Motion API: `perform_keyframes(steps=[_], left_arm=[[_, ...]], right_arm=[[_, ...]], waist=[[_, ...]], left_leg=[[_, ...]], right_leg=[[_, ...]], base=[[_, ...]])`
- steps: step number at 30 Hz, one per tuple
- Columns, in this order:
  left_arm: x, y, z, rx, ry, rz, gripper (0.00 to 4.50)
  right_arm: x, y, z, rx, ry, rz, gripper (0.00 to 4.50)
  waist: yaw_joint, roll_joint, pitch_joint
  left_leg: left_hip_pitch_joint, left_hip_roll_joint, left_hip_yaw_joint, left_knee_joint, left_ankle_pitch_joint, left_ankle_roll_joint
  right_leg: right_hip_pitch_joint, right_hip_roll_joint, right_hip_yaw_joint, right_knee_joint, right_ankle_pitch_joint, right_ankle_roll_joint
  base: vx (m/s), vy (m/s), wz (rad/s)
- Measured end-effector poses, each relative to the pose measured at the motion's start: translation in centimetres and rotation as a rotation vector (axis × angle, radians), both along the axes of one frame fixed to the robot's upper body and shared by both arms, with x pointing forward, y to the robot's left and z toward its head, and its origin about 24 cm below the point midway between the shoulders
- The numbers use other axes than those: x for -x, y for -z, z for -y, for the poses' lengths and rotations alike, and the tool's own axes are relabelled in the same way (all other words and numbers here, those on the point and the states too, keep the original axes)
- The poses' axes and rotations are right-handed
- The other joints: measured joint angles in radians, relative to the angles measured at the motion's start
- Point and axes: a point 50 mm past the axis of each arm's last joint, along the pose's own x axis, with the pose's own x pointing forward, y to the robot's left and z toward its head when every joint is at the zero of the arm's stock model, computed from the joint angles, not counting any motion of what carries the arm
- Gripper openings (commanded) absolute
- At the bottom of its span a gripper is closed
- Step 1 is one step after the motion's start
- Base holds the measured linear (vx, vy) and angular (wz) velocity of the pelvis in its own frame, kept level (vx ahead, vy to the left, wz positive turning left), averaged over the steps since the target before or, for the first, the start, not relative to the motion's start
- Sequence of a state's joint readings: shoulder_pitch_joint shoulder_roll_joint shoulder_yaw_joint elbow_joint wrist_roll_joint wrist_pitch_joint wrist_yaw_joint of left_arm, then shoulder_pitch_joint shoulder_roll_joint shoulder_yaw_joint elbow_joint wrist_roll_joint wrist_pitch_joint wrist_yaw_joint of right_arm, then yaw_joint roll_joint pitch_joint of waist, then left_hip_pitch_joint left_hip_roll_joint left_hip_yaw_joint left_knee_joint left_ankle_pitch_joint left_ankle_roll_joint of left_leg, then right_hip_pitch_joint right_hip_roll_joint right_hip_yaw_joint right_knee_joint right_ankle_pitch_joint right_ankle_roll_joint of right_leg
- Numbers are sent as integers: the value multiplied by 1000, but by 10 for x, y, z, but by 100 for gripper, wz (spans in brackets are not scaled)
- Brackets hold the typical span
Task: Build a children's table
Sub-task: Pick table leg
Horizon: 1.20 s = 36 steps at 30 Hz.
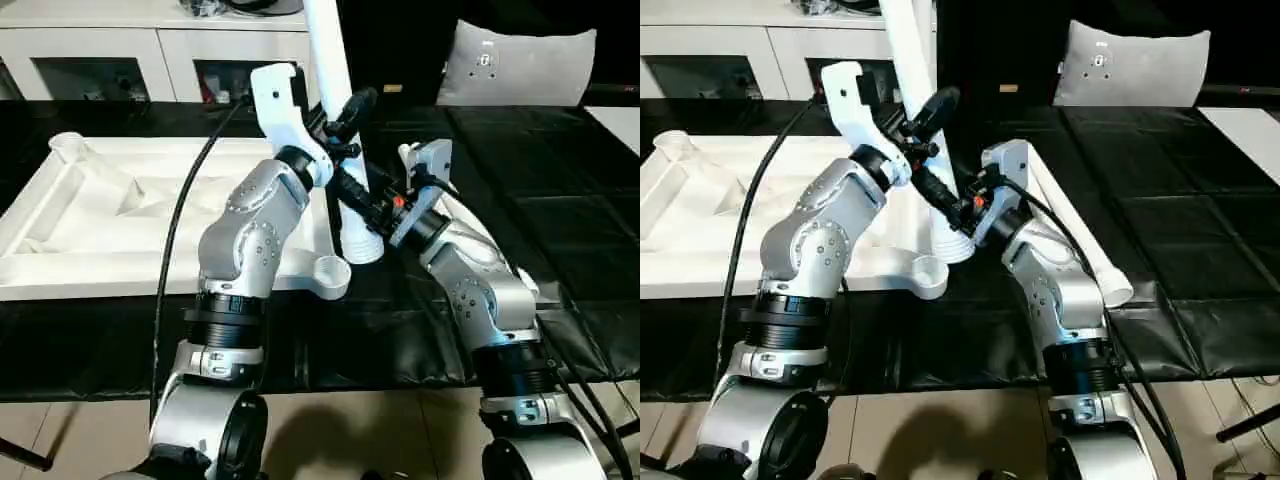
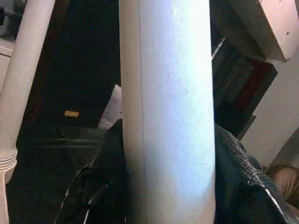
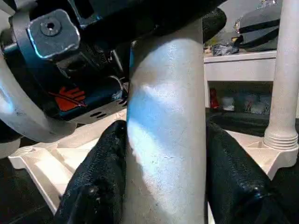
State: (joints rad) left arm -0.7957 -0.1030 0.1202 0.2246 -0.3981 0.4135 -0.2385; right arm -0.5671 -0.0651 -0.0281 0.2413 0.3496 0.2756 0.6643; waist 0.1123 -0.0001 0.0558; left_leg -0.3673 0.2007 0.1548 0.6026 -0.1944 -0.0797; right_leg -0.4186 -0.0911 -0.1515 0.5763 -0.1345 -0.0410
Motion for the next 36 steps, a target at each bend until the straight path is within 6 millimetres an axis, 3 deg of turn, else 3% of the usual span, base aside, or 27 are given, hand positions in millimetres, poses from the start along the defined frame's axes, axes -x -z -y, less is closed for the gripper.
perform_keyframes(steps=[10, 14, 23, 33, 36], left_arm=[[0, 2, -8, -59, 102, 21, 183], [4, 1, -7, -90, 220, 63, 183], [19, 1, 4, -170, 501, 139, 183], [29, -6, 13, -193, 608, 212, 183], [30, -6, 13, -194, 617, 214, 183]], right_arm=[[9, 5, 19, 29, -172, -111, 350], [10, 5, 38, 73, -212, -152, 392], [20, 7, 53, 174, -392, -207, 393], [24, 10, 43, 155, -490, -234, 393], [23, 9, 42, 156, -493, -232, 360]], waist=[[4, -1, 0], [5, -3, 0], [3, -3, 0], [4, -3, 0], [3, -3, 0]], left_leg=[[0, 0, 0, 0, 0, 0], [0, 0, 0, 1, 0, 0], [1, 0, 1, 1, 0, 0], [1, 0, 1, 2, 0, 0], [1, 0, 1, 2, 0, 0]], right_leg=[[0, 0, 0, 0, 0, 0], [0, 0, 0, 1, 0, 0], [0, 0, 0, 1, 0, 0], [1, 0, 0, 2, 0, -1], [1, 0, 0, 2, 0, -1]], base=[[0, 0, 0], [0, 0, 0], [0, 0, 0], [0, 0, 0], [0, 0, 0]])
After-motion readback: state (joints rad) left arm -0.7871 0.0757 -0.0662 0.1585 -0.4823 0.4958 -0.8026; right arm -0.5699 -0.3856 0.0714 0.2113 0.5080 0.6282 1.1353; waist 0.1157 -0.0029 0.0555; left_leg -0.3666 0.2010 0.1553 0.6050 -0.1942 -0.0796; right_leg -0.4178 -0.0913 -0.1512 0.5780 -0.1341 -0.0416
